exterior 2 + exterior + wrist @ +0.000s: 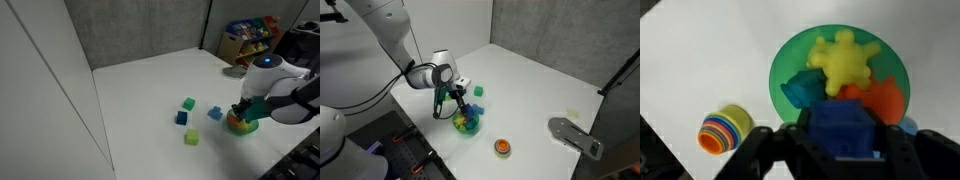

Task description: Pick up the bottommost blue block on the table and put it in the green bowl

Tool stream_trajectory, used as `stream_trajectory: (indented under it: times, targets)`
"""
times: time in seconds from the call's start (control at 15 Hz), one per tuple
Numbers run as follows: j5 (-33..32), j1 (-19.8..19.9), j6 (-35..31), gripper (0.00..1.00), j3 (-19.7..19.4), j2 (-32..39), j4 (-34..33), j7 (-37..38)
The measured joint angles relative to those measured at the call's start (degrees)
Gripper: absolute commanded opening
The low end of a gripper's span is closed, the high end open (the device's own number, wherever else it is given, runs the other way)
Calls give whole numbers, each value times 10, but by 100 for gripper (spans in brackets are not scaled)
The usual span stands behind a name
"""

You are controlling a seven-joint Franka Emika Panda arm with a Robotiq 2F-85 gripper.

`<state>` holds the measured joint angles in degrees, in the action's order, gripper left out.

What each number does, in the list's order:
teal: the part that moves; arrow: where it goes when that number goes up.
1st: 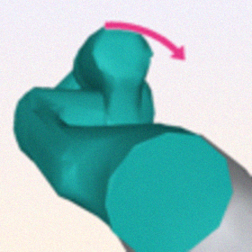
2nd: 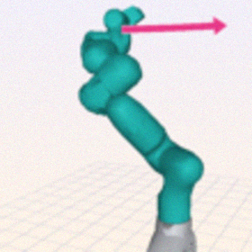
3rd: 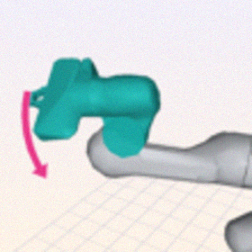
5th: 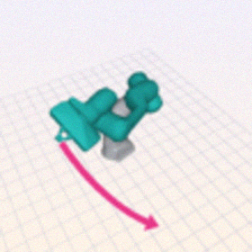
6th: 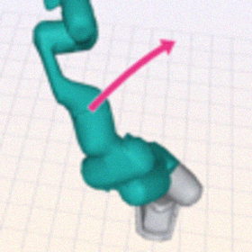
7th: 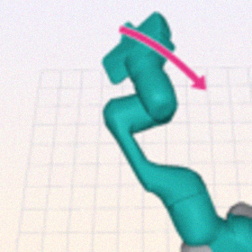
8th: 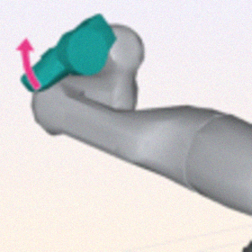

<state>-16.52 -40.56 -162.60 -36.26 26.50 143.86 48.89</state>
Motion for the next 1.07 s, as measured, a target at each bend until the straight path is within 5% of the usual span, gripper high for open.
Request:
stream_trajectory:
  times: [0.13, 0.33, 0.67, 0.87, 1.07]
  targets:
    - [0, 0, 0, 80, 0, 0, 7, 1]
    - [0, 0, 1, 99, 0, -5, 11, 1]
    - [-1, 20, 31, 100, 20, -77, 22, -24]
    - [0, 89, 44, 100, 90, -156, 39, -64]
    - [48, 195, 67, 100, 199, -233, 63, -142]
